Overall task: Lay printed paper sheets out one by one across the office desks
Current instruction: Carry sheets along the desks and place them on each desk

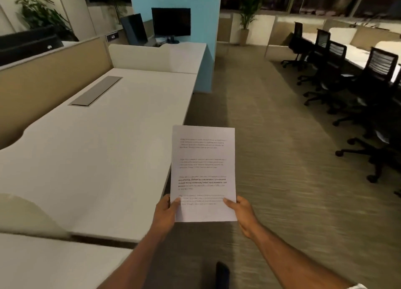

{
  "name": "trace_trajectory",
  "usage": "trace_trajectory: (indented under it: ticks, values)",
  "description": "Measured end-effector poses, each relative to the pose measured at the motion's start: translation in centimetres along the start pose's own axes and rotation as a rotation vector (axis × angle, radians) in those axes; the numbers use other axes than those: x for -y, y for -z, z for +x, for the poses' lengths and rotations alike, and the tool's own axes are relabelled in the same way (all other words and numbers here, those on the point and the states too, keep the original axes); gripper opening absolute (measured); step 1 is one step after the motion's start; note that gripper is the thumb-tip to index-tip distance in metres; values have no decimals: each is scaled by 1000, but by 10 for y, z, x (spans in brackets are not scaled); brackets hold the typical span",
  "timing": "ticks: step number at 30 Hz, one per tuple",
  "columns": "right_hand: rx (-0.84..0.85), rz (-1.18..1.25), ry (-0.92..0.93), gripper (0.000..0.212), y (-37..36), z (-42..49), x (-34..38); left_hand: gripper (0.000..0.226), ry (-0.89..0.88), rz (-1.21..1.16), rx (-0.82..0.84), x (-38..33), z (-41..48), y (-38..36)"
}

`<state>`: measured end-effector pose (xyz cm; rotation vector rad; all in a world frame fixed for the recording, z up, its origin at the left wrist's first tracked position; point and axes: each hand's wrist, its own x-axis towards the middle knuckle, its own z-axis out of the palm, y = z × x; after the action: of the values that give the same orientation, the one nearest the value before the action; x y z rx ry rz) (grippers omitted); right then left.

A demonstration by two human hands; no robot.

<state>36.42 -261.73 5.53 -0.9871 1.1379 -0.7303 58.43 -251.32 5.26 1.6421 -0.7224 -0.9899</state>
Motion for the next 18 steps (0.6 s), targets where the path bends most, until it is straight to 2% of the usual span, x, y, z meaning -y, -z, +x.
trace_trajectory:
  ticks: [2, 6, 11, 18]
  values:
    - [6, -23, 23, 21, -5, 46, 16, 12, -13, -25, -26, -8, 39, -8]
    - [65, -64, 48, 15, -20, 143, 60, 24, 9, -26, -123, -29, 118, -21]
    - [164, -175, 76, 18, -46, 251, 119, 19, 50, -50, -256, -60, 204, -27]
    - [311, -265, 83, 12, -113, 373, 174, 11, 59, -112, -428, -83, 299, -13]
